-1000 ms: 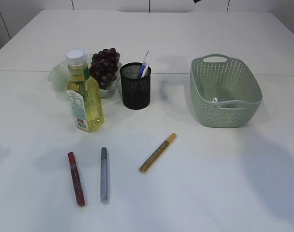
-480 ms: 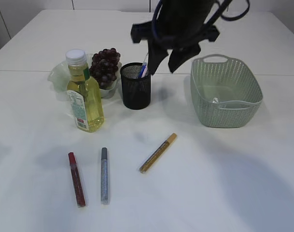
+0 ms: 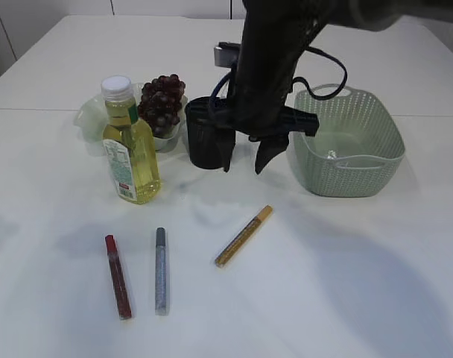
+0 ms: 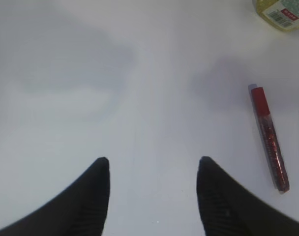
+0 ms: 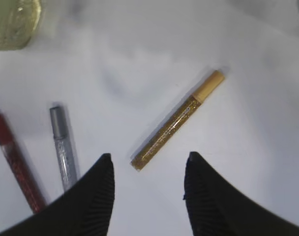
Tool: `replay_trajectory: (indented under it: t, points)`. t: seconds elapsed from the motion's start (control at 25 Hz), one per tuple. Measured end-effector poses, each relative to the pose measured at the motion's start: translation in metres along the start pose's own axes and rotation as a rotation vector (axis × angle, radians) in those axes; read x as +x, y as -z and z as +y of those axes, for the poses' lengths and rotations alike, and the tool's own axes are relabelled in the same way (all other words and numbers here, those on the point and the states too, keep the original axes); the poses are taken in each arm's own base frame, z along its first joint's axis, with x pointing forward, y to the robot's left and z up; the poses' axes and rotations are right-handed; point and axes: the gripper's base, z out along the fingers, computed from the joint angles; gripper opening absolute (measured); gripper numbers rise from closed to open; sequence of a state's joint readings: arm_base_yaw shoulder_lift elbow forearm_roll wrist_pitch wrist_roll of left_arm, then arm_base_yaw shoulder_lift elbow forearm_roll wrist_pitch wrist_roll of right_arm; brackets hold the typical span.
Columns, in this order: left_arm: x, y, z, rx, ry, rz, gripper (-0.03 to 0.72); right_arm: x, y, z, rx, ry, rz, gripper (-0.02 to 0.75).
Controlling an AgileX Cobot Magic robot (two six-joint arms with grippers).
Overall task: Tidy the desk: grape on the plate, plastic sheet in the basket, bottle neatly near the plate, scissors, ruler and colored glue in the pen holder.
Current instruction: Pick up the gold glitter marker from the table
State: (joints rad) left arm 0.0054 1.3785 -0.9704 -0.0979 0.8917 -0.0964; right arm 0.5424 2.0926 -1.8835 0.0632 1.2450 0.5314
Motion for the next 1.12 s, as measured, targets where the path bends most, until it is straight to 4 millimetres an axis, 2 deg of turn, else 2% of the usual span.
replay_trajectory:
  t: [0.2, 0.4, 0.92, 1.12]
  points:
    - [0.0, 0.0, 0.0, 0.0, 0.0, -0.003, 0.415, -0.005, -0.036, -0.004, 0.079, -0.18, 0.035, 0.375]
    - [-0.001, 0.0, 0.0, 0.002, 0.001, -0.007, 0.415, -0.005, -0.063, -0.006, 0.11, -0.26, 0.068, 0.375]
    - [-0.002, 0.0, -0.001, 0.006, 0.003, -0.018, 0.415, -0.006, -0.097, -0.01, 0.159, -0.383, 0.104, 0.374]
    - [-0.002, 0.0, -0.001, 0.006, 0.003, -0.019, 0.415, -0.008, -0.1, -0.014, 0.194, -0.398, 0.078, 0.374]
